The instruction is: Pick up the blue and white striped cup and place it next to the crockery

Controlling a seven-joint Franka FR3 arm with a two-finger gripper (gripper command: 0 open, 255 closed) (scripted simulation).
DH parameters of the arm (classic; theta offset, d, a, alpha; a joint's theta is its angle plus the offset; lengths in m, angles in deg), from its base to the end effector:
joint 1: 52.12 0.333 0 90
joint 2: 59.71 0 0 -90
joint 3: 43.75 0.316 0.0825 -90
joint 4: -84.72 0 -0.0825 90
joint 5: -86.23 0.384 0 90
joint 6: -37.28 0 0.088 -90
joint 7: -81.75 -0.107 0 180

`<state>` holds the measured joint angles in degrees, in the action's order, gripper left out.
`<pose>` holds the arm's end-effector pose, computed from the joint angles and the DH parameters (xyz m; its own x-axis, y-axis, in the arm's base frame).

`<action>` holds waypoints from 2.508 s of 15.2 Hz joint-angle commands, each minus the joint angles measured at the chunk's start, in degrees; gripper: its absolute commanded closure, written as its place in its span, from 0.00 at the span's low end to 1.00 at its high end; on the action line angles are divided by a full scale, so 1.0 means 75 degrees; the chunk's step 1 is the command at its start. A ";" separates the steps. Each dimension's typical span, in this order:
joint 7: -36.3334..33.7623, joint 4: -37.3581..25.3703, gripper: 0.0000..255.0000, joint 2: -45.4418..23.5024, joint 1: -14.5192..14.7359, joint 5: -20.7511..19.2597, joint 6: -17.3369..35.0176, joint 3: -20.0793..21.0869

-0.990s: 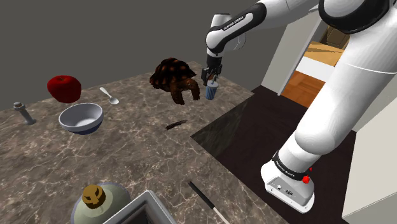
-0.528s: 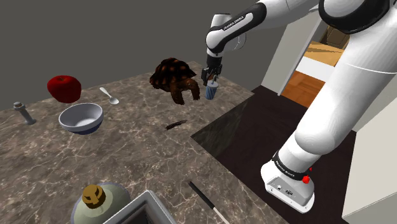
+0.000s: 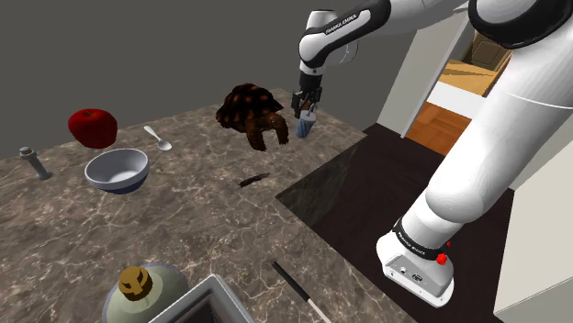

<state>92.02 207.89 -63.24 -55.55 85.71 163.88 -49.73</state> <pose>0.5394 -0.0893 0.3730 0.9998 0.0206 -0.0039 0.0206 -0.9997 0.0132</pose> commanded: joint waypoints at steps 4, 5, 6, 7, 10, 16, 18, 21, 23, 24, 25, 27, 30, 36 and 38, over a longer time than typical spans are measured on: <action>-0.0020 -0.0255 1.00 0.0255 0.0007 -0.0028 -0.0509 0.0003; -0.0022 -0.0311 1.00 0.0298 0.0008 -0.0033 -0.0608 0.0003; -0.0024 -0.0369 1.00 0.0340 0.0008 -0.0037 -0.0707 0.0004; -0.0026 -0.0428 1.00 0.0380 0.0009 -0.0041 -0.0806 0.0004; -0.0031 -0.0615 1.00 0.0491 0.0011 -0.0052 -0.1104 0.0006; -0.0038 -0.1034 1.00 0.0672 0.0015 -0.0067 -0.1703 0.0011; -0.0039 -0.1187 1.00 0.0720 0.0016 -0.0071 -0.1903 0.0012; -0.0039 -0.1429 1.00 0.0779 0.0018 -0.0075 -0.2205 0.0014; -0.0039 -0.1600 1.00 0.0810 0.0019 -0.0077 -0.2406 0.0016; -0.0039 -0.1687 1.00 0.0824 0.0019 -0.0078 -0.2507 0.0017; -0.0038 -0.1777 1.00 0.0835 0.0020 -0.0079 -0.2608 0.0017; -0.0037 -0.1961 1.00 0.0854 0.0021 -0.0079 -0.2811 0.0019; -0.0034 -0.2252 1.00 0.0869 0.0022 -0.0079 -0.3117 0.0020; -0.0026 -0.2849 1.00 0.0856 0.0024 -0.0076 -0.3701 0.0022; -0.0386 -0.2609 1.00 0.1016 0.0192 -0.0078 -0.3626 0.0212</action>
<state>90.02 188.46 -55.52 -54.52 85.08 136.72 -48.60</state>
